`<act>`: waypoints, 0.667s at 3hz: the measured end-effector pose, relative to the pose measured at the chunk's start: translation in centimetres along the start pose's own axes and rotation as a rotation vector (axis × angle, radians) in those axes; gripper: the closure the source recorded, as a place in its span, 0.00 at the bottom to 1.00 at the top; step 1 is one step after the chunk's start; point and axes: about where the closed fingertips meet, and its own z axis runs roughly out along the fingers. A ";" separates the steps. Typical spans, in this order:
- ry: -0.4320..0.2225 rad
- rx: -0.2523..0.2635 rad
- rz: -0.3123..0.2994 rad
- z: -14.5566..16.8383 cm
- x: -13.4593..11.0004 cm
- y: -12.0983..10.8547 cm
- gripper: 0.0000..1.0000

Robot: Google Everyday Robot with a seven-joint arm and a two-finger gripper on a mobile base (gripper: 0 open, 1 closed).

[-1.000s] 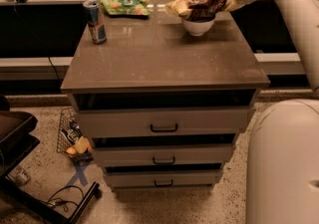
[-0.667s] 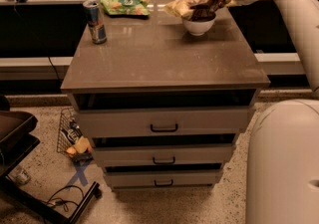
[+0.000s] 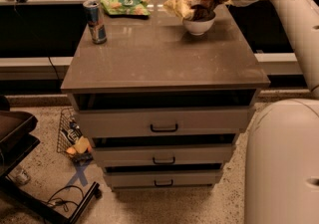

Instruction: Pick brown chip bag from white bowl and place on counter

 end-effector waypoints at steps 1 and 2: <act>-0.007 0.005 -0.016 0.0 -0.5 -0.9 1.00; 0.004 0.017 -0.047 -0.5 -0.7 -2.8 1.00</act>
Offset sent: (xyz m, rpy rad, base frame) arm 0.0443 -0.0268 0.1315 -0.0864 -0.1316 -0.0105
